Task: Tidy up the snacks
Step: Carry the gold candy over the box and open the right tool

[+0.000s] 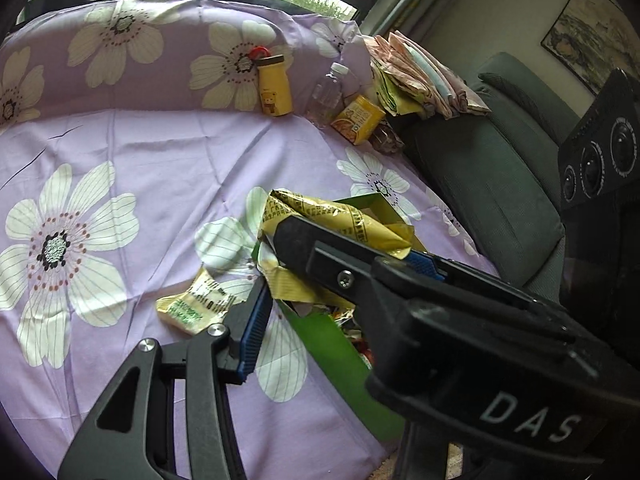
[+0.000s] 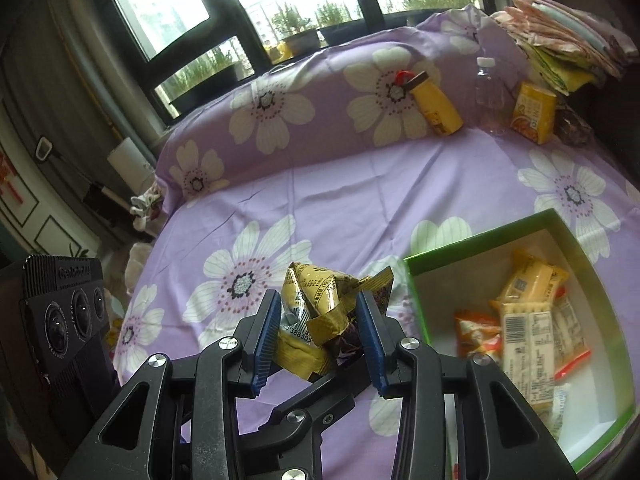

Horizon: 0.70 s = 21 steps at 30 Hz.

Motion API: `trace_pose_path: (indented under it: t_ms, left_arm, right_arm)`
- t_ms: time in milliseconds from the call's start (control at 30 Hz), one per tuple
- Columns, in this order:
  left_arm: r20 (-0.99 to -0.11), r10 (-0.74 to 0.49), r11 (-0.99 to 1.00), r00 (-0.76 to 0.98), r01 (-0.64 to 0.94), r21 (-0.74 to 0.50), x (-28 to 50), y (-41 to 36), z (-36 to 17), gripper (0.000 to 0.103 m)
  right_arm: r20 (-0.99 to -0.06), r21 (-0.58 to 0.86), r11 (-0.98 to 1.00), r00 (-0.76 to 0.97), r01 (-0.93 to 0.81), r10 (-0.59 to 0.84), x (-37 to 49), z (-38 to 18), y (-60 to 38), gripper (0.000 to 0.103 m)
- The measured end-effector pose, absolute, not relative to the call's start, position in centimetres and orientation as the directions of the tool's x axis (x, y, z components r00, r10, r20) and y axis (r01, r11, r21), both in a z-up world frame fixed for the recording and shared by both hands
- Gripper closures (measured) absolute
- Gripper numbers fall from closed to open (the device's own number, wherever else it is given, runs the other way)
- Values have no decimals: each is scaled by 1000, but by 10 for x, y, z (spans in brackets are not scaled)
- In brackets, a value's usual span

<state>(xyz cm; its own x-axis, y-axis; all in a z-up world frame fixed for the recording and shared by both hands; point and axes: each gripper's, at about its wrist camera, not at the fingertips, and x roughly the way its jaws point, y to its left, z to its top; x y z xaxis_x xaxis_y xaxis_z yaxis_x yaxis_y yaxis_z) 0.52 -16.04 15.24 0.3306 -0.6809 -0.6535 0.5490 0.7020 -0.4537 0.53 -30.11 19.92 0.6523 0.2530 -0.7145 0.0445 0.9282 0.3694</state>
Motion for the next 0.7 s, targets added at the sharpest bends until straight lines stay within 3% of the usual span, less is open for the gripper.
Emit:
trace_pose_path:
  t_ms: [267, 700]
  left_arm:
    - [-708, -663, 683, 243, 584, -439, 9, -212, 138, 57]
    - [-760, -621, 700, 191, 572, -428, 17, -244, 117, 58]
  right_arm:
    - [-721, 468, 872, 633, 144, 283, 3, 183, -363, 62]
    - [-764, 500, 828, 580, 255, 283, 9, 153, -396, 62]
